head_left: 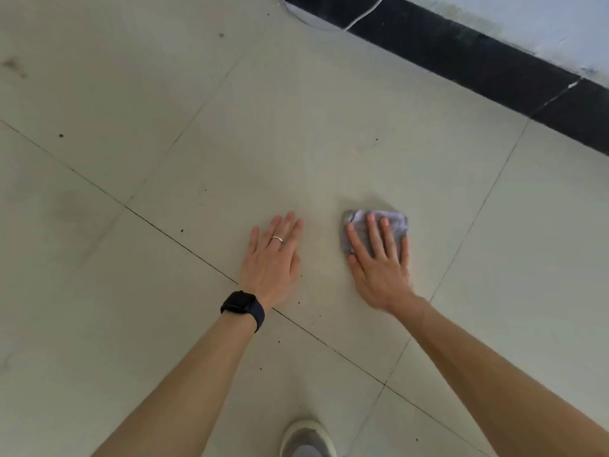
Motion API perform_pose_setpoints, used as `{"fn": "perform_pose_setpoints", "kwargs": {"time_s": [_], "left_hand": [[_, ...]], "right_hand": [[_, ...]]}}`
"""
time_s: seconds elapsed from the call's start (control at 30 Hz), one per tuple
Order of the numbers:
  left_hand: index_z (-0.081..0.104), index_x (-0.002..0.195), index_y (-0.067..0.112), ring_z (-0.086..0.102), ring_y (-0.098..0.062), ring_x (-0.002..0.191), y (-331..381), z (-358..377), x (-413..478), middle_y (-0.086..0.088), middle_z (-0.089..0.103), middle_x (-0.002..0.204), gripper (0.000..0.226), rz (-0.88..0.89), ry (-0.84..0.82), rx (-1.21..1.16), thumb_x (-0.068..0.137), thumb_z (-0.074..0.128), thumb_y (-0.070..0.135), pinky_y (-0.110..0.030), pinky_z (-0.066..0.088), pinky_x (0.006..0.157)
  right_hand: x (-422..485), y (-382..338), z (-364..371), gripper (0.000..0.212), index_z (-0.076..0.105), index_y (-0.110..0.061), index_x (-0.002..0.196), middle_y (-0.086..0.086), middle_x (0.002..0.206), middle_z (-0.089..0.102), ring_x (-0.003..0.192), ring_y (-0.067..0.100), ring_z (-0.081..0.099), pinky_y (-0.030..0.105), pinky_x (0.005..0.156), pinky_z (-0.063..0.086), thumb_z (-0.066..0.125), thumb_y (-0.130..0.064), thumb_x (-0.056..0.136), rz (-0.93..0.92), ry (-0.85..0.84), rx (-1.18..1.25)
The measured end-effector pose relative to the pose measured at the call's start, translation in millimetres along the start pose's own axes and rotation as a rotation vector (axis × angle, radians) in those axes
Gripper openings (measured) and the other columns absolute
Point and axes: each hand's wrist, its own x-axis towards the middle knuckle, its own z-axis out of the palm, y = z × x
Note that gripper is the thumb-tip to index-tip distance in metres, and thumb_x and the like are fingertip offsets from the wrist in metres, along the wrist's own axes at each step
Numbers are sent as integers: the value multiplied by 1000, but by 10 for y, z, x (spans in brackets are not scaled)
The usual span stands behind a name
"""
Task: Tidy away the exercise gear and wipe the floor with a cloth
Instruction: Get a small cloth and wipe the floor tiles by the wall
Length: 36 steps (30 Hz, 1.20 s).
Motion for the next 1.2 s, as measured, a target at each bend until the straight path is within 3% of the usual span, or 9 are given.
{"fn": "perform_pose_setpoints", "kwargs": {"time_s": [0.2, 0.3, 0.4, 0.57, 0.8, 0.97, 1.03, 1.13, 1.2], "left_hand": [[-1, 158, 38, -8, -14, 153, -42, -12, -84, 10, -10, 167, 61, -59, -168, 28, 104, 26, 28, -50, 0, 124], [-1, 158, 37, -8, -13, 153, -45, -53, -59, 9, -11, 167, 61, -42, -214, 59, 105, 25, 25, -49, -1, 124], [-4, 158, 38, -9, -13, 153, -83, -78, -20, 9, -13, 166, 63, -23, -234, 78, 104, 25, 21, -49, -1, 124], [-7, 157, 40, -10, -13, 153, -71, -91, -10, 9, -15, 166, 65, -27, -246, 75, 104, 26, 23, -50, 2, 124], [-3, 158, 39, -7, -15, 154, 45, -120, -20, 6, -12, 167, 60, -73, -268, 112, 104, 21, 30, -50, 2, 123], [2, 159, 35, -7, -23, 154, 449, -125, -135, 4, -5, 168, 59, -102, -197, 125, 104, 24, 38, -54, 2, 123], [0, 158, 37, -6, -24, 154, 743, -59, -222, 4, -7, 167, 62, 8, -175, 118, 103, 28, 40, -53, 3, 122], [-1, 157, 42, -7, -27, 154, 1146, 103, -286, 3, -9, 167, 62, 119, -255, 125, 103, 28, 45, -55, 3, 122], [-2, 157, 42, -9, -31, 153, 1288, 164, -270, 2, -12, 167, 60, 105, -333, 121, 103, 25, 49, -57, 2, 121]], "right_hand": [[-736, 3, 314, 55, 8, -44, 158, -6, 169, 5, 156, 20, 4, 53, 119, 14, 22, -48, 106, -512, -55, -135], [-185, 186, 94, 55, -8, -48, 156, -9, 167, -14, 152, 16, -20, 54, 124, 5, 9, -52, 103, -199, -3, -57], [-142, -191, 174, 60, 3, -39, 160, -1, 167, -13, 151, 20, -22, 58, 123, 0, 10, -50, 101, 95, 75, 47], [-1029, -614, 561, 54, 5, -44, 158, -8, 169, -2, 155, 18, -9, 53, 121, 0, 20, -47, 107, -411, -87, -28], [-881, 486, 166, 55, -13, -49, 154, -10, 164, -26, 150, 14, -28, 52, 124, -1, 4, -54, 102, 254, 42, 120], [-1958, 260, 591, 53, 11, -42, 159, -5, 169, 9, 156, 21, 7, 52, 118, 14, 24, -47, 107, -375, -73, -75], [-1787, 512, 530, 54, 13, -41, 159, -5, 169, 10, 155, 20, 9, 51, 119, 15, 30, -44, 107, -448, -103, -91], [-1143, 986, 177, 57, 11, -37, 160, 2, 169, 7, 155, 27, 5, 57, 121, 19, 26, -40, 104, -138, 35, -53], [-772, 1334, -153, 55, -4, -44, 158, -3, 168, -11, 155, 23, -11, 52, 125, 0, 15, -44, 105, 121, 2, 12]]}}
